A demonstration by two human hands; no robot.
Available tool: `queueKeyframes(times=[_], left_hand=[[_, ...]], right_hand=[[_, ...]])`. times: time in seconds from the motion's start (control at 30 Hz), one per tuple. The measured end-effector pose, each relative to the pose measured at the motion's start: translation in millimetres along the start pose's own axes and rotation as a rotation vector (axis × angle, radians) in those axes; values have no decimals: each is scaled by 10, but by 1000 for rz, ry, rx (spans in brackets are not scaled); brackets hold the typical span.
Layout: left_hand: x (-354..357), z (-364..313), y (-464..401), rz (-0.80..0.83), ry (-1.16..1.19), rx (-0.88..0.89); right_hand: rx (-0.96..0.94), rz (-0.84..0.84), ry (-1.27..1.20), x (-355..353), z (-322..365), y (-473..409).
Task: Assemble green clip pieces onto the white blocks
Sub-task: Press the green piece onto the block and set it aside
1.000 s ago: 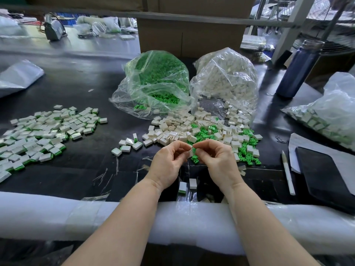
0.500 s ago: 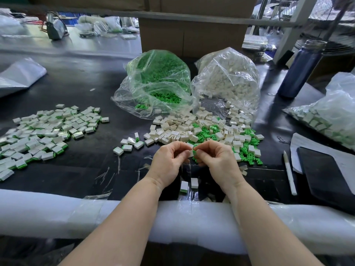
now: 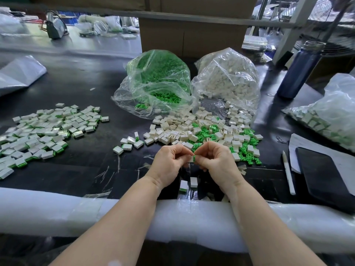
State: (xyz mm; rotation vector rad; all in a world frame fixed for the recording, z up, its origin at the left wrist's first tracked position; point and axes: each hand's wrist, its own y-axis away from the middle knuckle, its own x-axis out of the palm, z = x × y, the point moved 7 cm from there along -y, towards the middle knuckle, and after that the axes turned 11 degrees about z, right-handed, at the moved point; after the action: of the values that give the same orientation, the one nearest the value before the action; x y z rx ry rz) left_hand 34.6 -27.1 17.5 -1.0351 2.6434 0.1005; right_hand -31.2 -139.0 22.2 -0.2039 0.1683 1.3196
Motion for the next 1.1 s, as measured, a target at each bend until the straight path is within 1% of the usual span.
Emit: queueKeyframes(times=[0.27,0.33,0.53,0.67,0.8,0.97,1.1], left_hand=[[42,-31,1,45,-82,3],[39,-36,2,47,-72,1],[14,-67,15,7,-24,46],[20,-52,12,9,17,56],[-11,-9,0,-11,14,40],[17,0,-14,33,-34,3],[36,6,-7,77,-65,-26]], right_hand=[[23,41,0,20,-8,-9],[19,38,-3,21,-4,-7],[14,-65,-145,-41,-18,-16],[16,-83,-191,-67,-26,-7],[19,-61,-278,-60,-22,6],[38,-57,-146,-19,-29,-9],[75,-38,-93,-16,-62,-11]])
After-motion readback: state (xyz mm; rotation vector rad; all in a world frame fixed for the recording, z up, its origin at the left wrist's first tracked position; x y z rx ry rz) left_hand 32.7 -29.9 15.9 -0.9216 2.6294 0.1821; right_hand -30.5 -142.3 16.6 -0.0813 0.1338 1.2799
